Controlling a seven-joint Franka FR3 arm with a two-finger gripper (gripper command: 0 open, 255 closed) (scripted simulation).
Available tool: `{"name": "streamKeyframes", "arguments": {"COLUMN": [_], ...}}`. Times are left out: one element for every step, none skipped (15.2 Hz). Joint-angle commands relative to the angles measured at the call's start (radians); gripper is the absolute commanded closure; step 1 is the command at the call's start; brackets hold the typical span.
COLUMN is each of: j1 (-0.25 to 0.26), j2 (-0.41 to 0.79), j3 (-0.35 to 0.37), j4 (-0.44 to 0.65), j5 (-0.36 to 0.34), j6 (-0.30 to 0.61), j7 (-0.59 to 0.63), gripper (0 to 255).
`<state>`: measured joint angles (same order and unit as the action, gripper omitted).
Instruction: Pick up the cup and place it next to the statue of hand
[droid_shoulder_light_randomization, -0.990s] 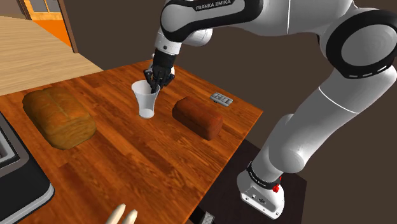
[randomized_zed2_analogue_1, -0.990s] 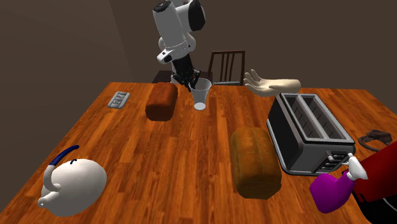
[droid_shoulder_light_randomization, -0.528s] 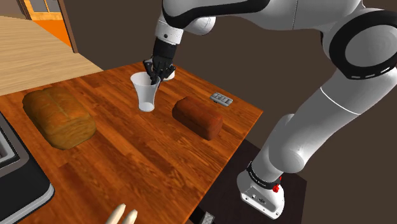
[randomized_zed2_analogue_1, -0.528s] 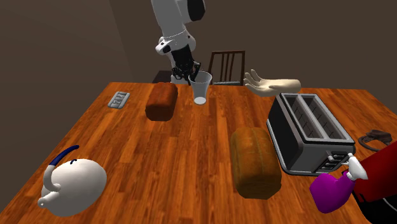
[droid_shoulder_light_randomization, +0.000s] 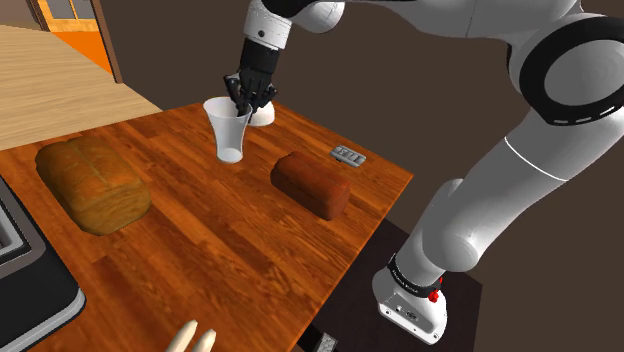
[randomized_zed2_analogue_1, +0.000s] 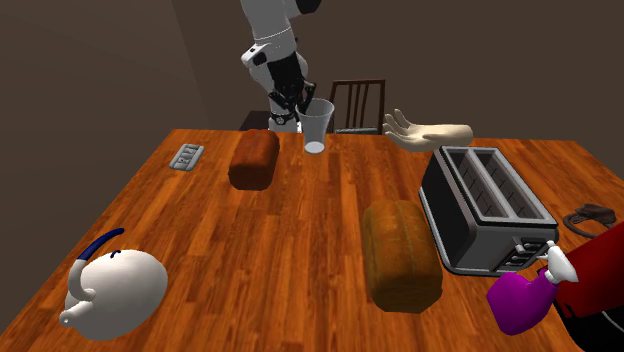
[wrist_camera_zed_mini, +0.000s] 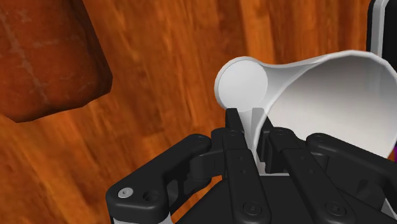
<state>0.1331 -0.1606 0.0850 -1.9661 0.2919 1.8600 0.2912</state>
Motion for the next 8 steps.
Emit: {"name": "streamKeyframes", "arguments": {"j1": [-0.001,-0.001,0.005,0.011,0.018,0.024,0.031,0.038], "j2": [-0.001,-0.001,-0.034,-0.066,-0.099,-0.131,-0.162,-0.193], "j3": [-0.001,-0.002,0.006,0.014,0.022,0.030,0.039,0.048], "j4": [0.028,0.040,0.004,-0.030,-0.062,-0.094,-0.124,-0.153], "j5": [-0.002,-0.003,0.001,0.005,0.009,0.014,0.020,0.026], "j6": [-0.028,-0.039,-0.034,-0.029,-0.025,-0.022,-0.019,-0.018], "j7": [0.007,0.009,0.021,0.032,0.044,0.056,0.069,0.082], "gripper": [255,255,255,255,255,255,255,255]}}
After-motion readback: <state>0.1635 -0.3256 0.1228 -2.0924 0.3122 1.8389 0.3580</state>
